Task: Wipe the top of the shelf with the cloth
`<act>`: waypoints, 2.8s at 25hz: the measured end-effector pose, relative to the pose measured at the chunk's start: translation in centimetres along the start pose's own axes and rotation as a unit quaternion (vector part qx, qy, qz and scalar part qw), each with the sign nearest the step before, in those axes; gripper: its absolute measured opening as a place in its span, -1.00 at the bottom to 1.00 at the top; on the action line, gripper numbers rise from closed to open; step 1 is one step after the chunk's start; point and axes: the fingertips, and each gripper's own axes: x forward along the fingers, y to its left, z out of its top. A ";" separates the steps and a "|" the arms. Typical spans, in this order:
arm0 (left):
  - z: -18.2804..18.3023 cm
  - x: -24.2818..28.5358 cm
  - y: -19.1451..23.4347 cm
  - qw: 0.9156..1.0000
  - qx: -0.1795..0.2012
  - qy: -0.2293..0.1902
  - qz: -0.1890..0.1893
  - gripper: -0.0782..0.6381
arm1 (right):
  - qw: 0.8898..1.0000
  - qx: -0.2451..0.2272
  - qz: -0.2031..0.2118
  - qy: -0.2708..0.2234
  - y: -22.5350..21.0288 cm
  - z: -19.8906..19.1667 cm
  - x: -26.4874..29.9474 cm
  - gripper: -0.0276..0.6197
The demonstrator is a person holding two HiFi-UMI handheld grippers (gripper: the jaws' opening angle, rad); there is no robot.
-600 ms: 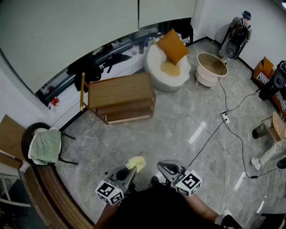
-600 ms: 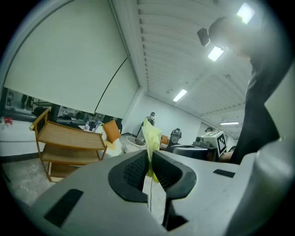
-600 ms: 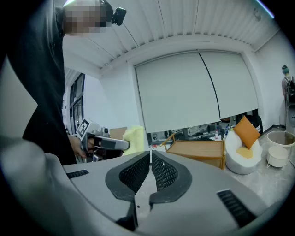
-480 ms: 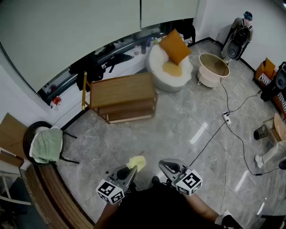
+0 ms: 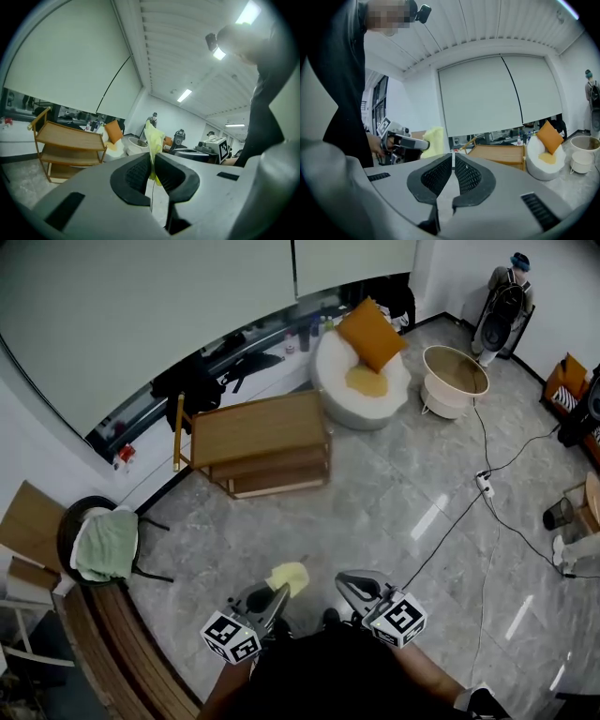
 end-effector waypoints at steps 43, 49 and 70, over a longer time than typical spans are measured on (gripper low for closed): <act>10.1 10.5 26.1 0.998 -0.052 -0.002 -0.037 -0.70 | 0.991 -0.047 -0.108 0.070 -22.4 8.5 18.0 -0.82; 10.7 15.2 28.3 0.998 -0.049 0.020 -0.035 -0.70 | 0.993 -0.027 -0.102 0.054 -27.9 8.1 21.0 -0.82; 13.7 40.8 44.0 0.980 -0.148 0.118 0.064 -0.70 | 0.995 -0.043 0.014 0.091 -56.7 7.9 33.7 -0.82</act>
